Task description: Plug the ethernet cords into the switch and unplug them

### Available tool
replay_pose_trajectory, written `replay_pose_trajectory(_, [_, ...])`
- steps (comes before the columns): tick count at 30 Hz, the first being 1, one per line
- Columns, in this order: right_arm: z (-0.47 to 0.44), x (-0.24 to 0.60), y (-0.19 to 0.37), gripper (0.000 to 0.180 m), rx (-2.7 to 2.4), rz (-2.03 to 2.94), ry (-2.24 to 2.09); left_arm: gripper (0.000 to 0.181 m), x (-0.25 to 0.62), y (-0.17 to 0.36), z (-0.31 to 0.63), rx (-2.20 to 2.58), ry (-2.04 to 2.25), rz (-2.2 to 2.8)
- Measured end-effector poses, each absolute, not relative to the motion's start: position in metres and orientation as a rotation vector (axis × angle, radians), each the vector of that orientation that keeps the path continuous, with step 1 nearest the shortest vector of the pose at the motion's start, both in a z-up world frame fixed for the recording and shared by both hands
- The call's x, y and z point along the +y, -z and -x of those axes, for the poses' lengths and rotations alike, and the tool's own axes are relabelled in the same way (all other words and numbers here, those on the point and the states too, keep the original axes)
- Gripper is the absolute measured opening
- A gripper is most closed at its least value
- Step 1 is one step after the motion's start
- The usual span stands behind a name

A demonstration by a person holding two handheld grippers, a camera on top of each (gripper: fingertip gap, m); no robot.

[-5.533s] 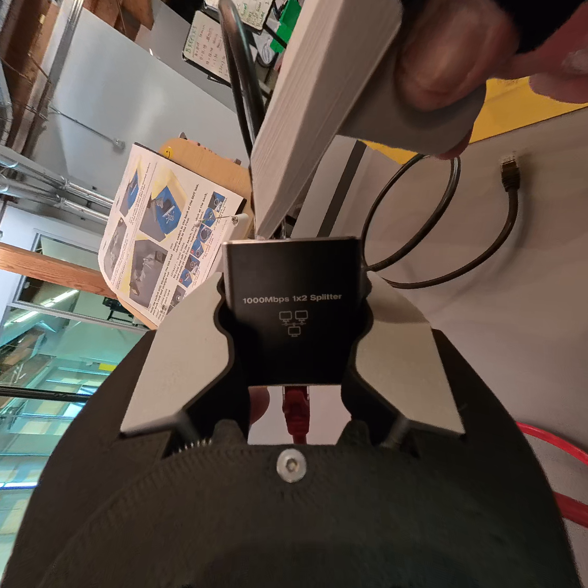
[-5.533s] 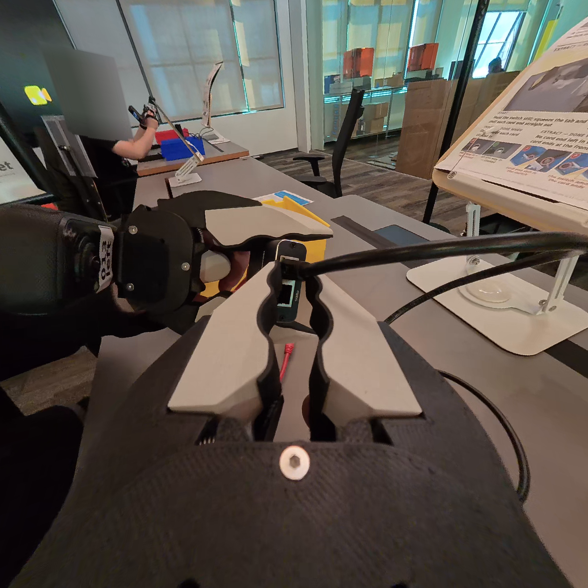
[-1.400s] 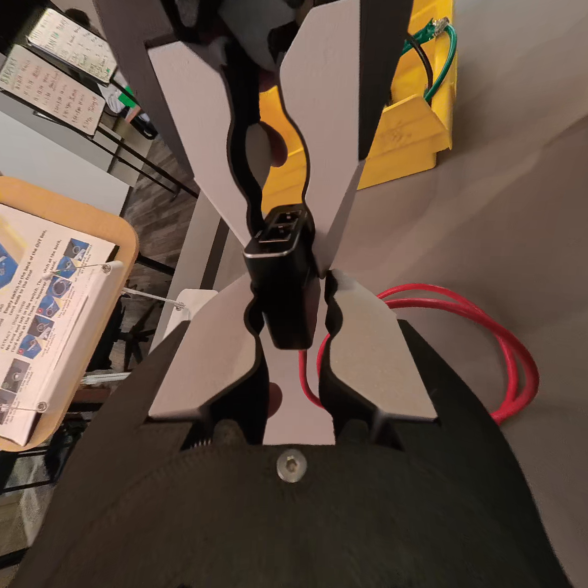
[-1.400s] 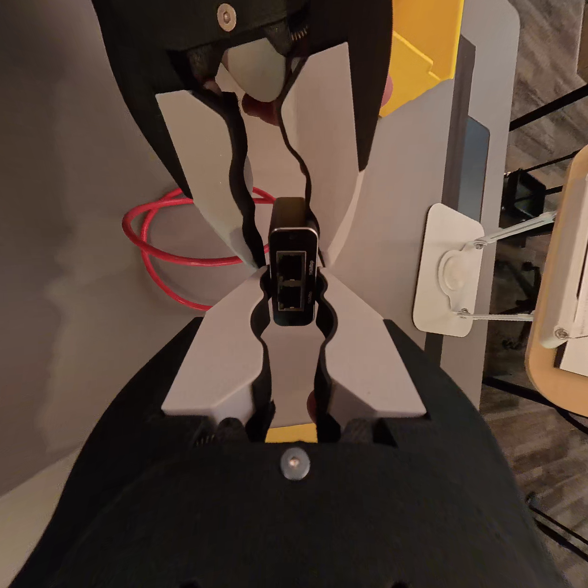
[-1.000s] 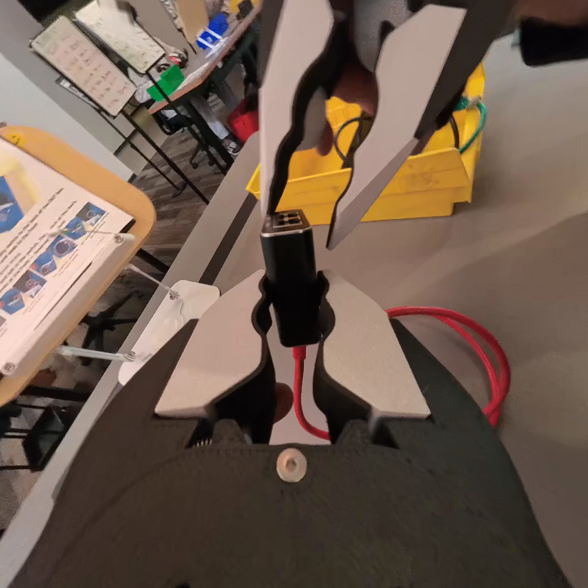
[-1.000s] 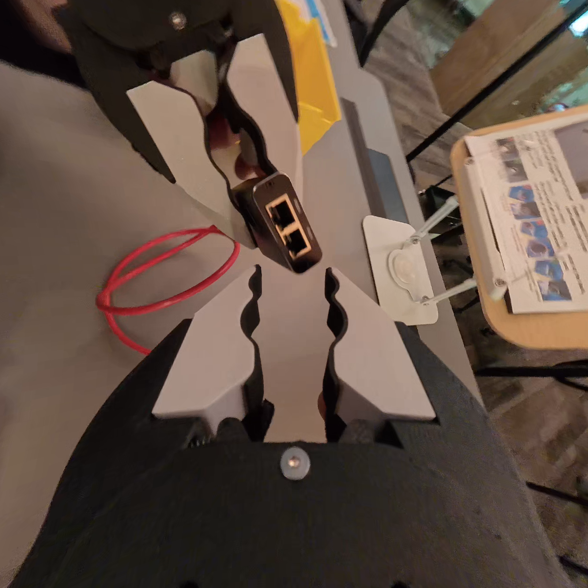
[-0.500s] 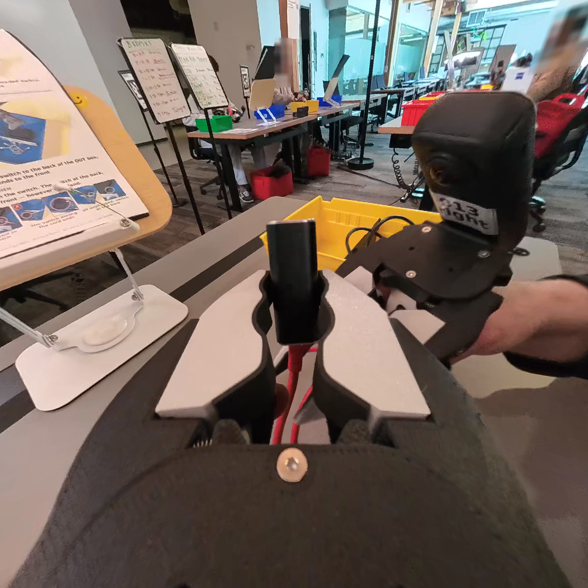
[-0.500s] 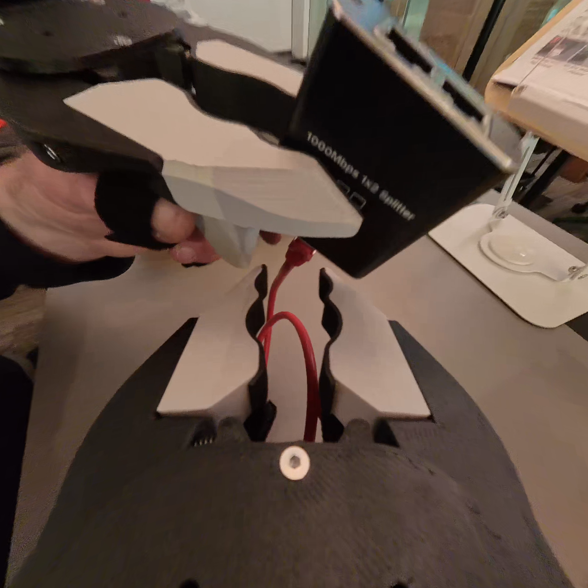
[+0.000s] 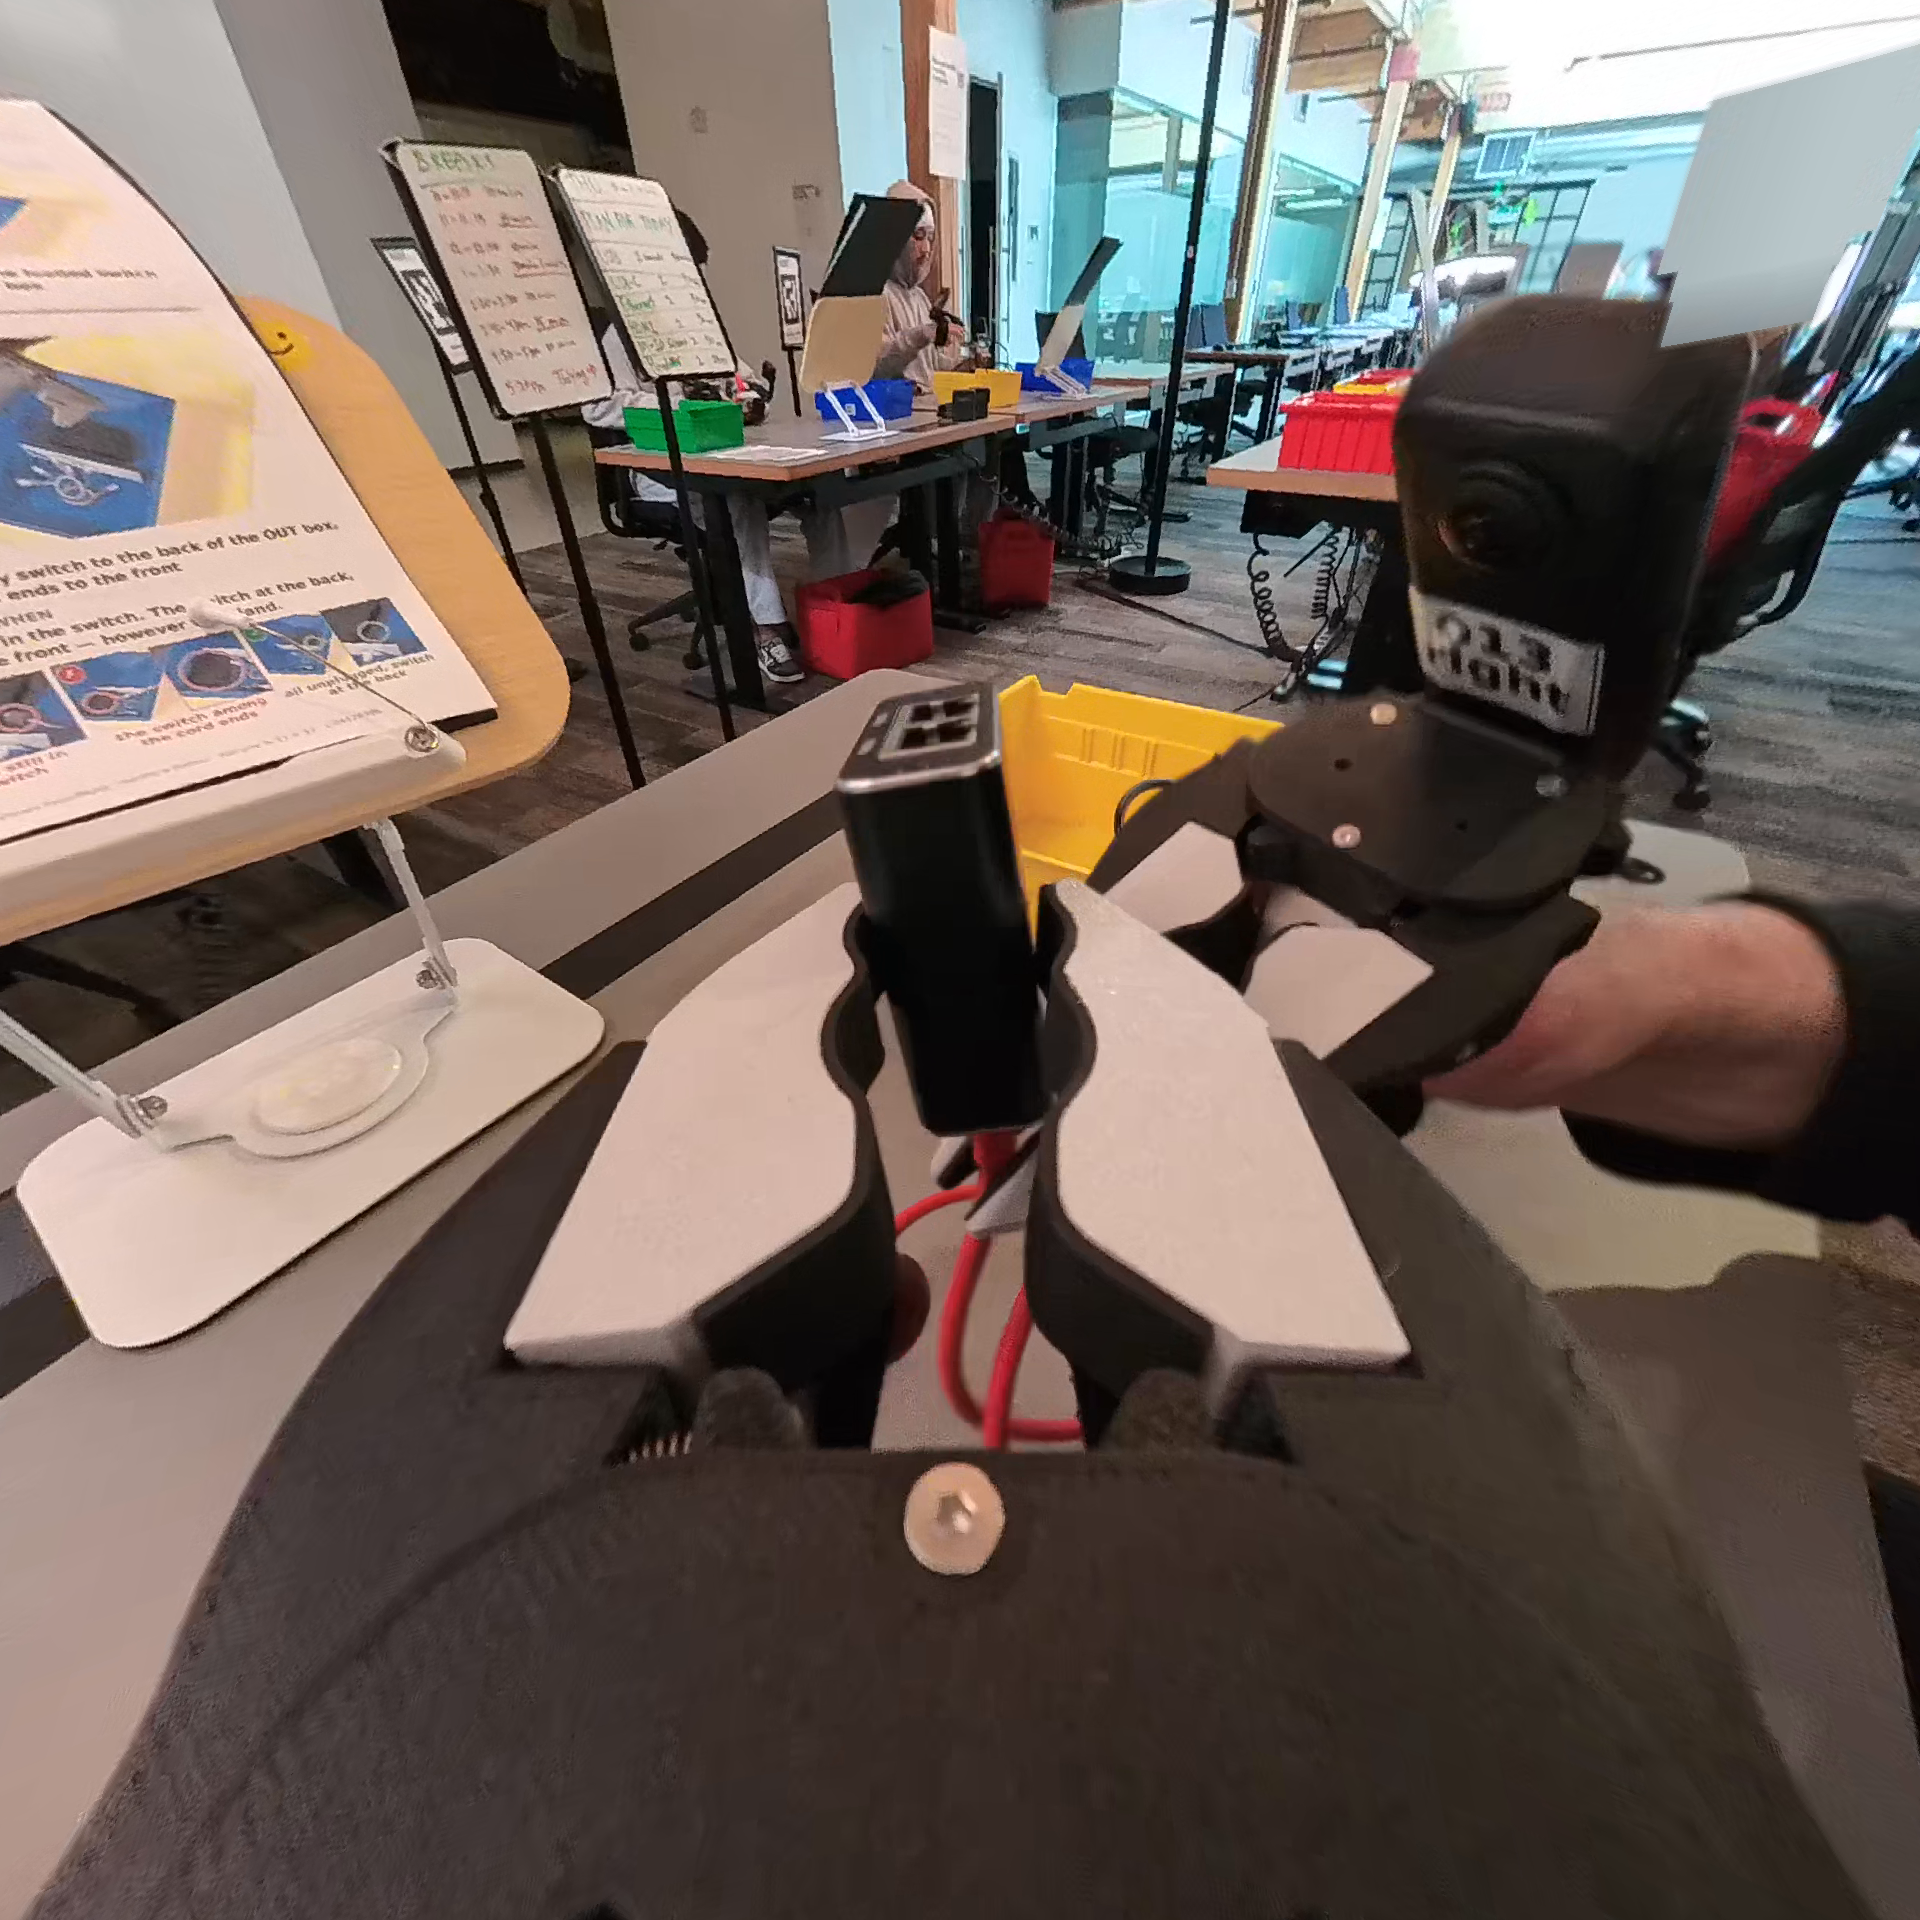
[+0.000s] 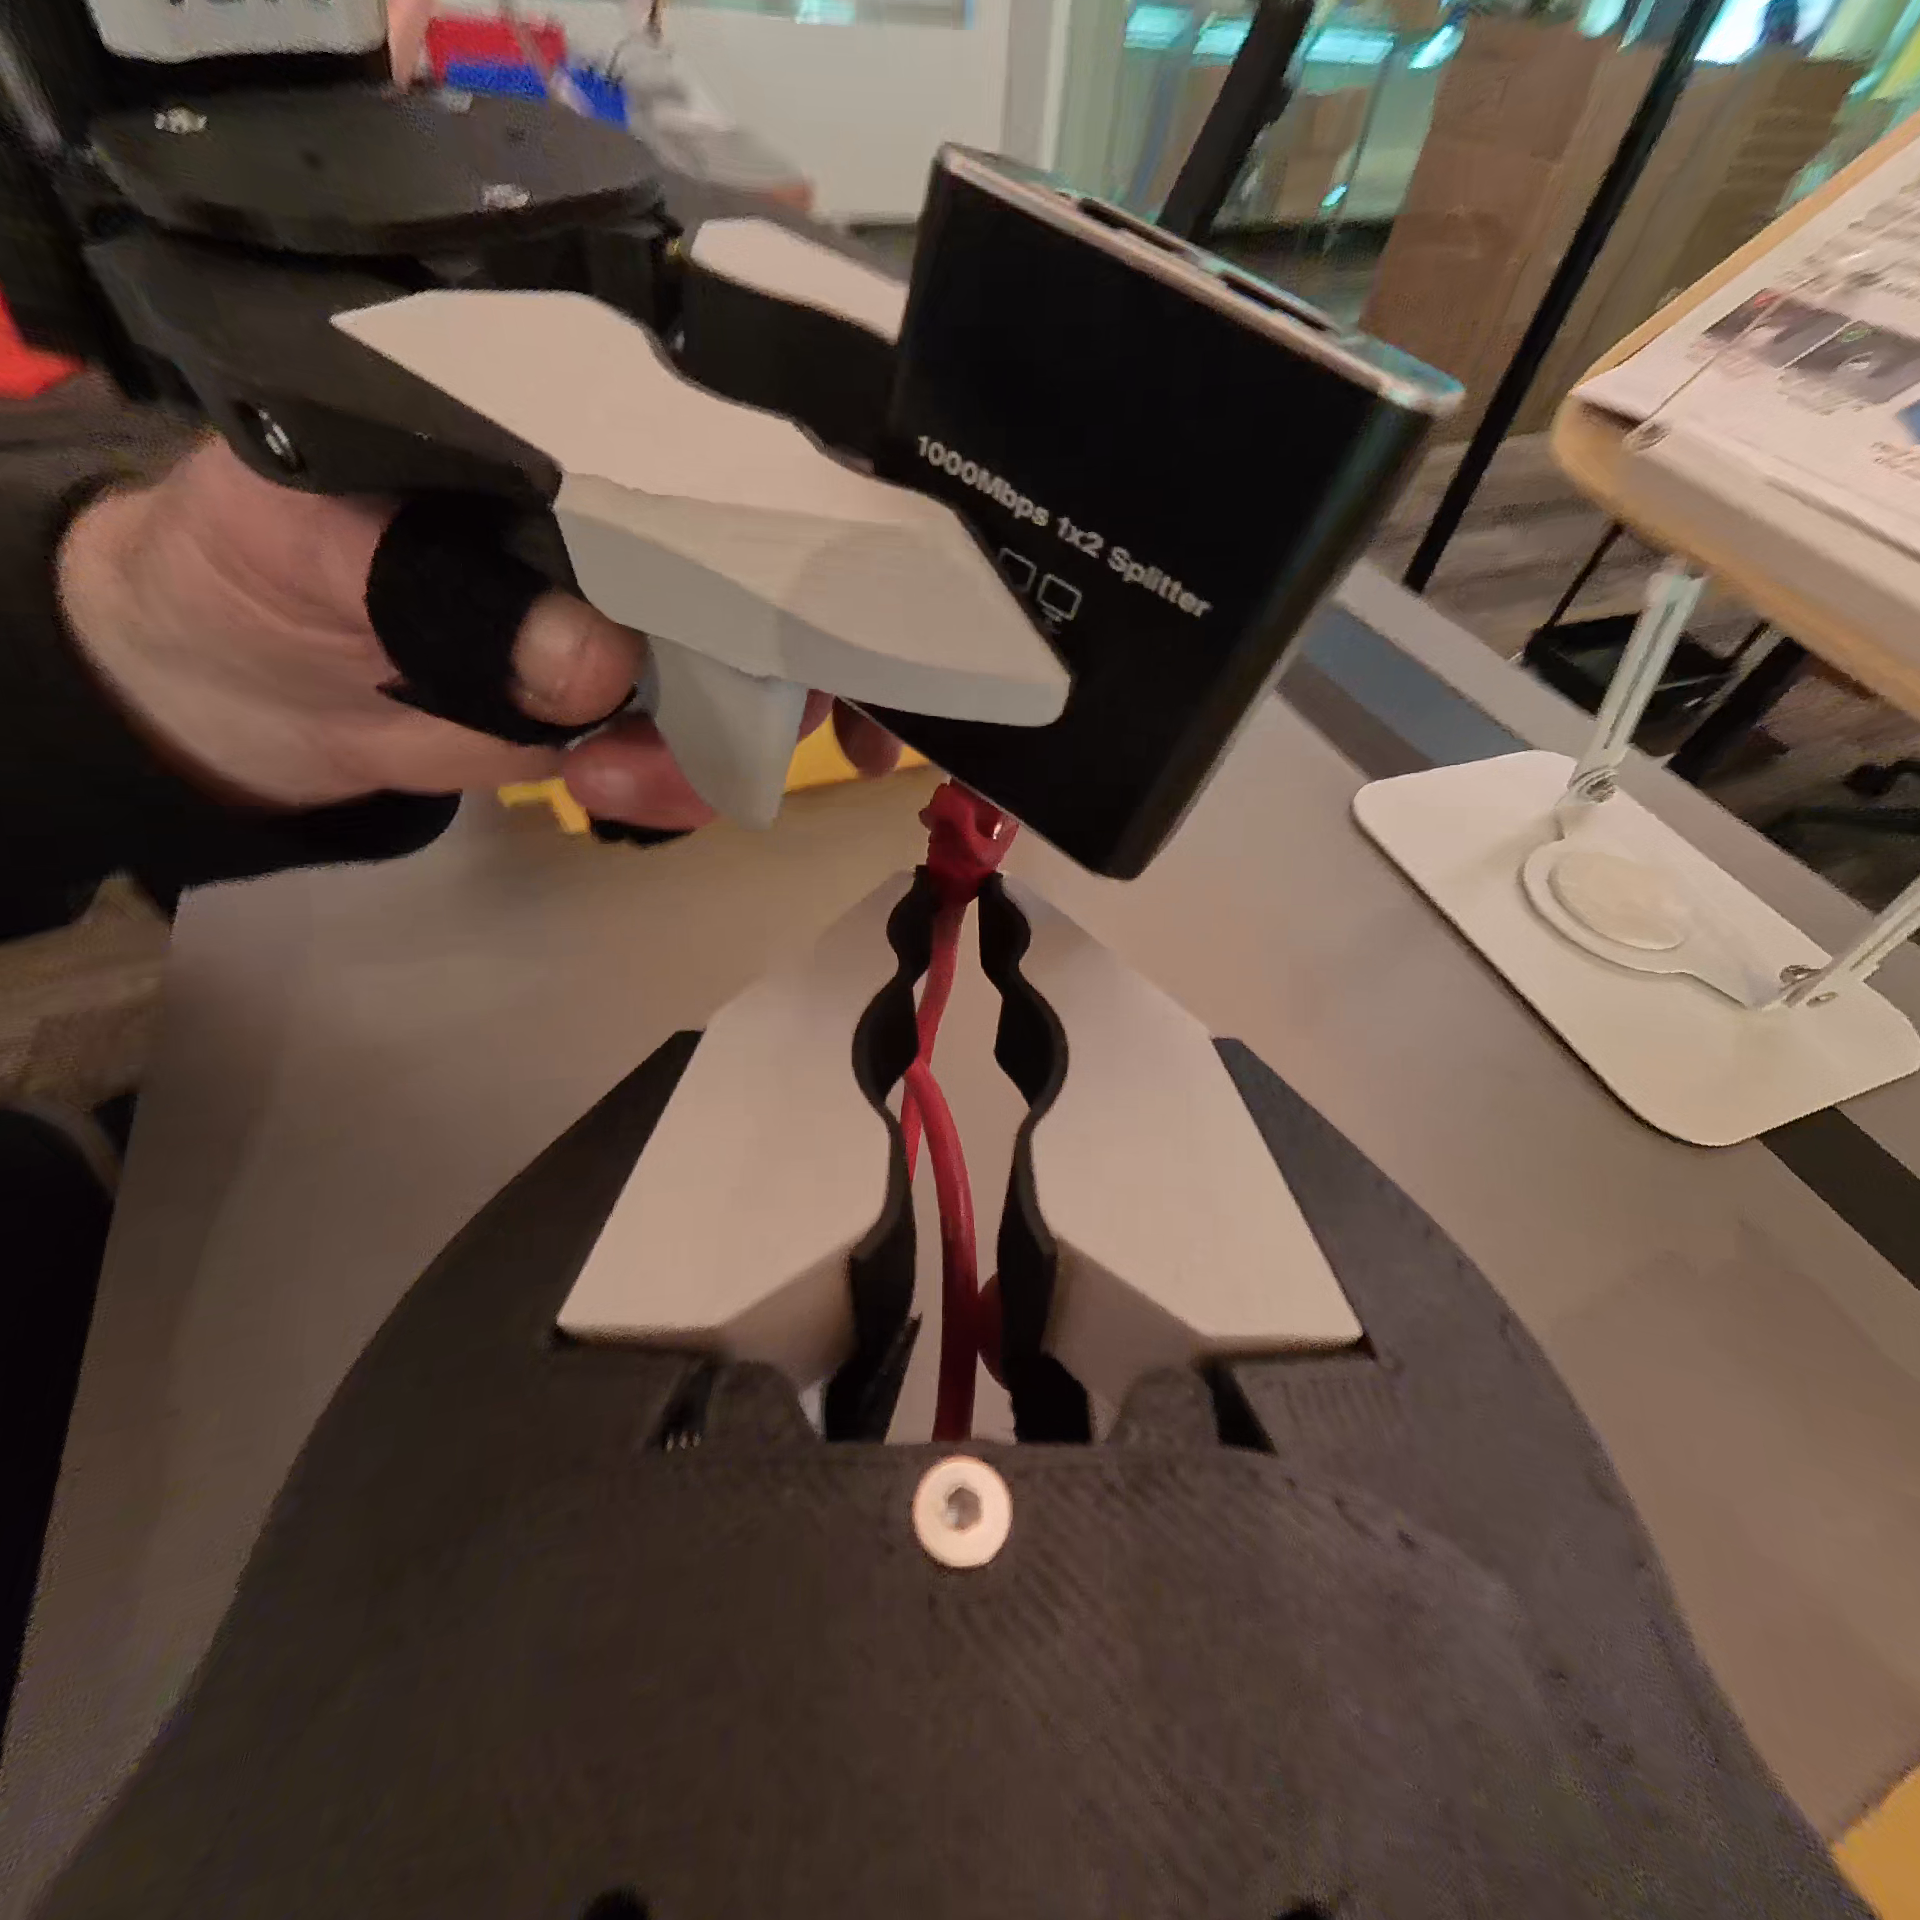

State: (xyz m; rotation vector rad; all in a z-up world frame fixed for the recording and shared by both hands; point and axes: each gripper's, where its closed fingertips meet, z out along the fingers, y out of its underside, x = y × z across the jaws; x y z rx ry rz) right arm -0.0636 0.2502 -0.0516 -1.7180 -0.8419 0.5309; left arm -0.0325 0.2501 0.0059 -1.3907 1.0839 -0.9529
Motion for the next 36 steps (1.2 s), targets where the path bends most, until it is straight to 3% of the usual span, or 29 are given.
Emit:
replay_pose_trajectory(8, [0.030, 0.224, 0.074, 0.006, -1.342, 1.966, -0.422, 0.067, 0.251, -0.017, 0.047, 1.307, 0.629, 1.213])
replay_pose_trajectory(14, [0.012, 0.203, 0.097, 0.006, -1.747, 2.092, -0.317, 0.080, 0.222, 0.020, 0.035, 1.638, 0.301, 1.083])
replay_pose_trajectory(20, [0.011, 0.203, 0.105, 0.006, -1.807, 2.133, -0.329, 0.079, 0.225, 0.046, 0.032, 1.742, 0.065, 1.022])
replay_pose_trajectory(27, [0.007, 0.199, 0.111, 0.006, -1.852, 2.127, -0.312, 0.082, 0.227, 0.055, 0.032, 1.776, 0.055, 1.017])
replay_pose_trajectory(36, [0.007, 0.184, 0.112, 0.006, -2.079, 2.021, -0.209, 0.096, 0.205, 0.051, 0.031, 1.762, 0.527, 1.169])
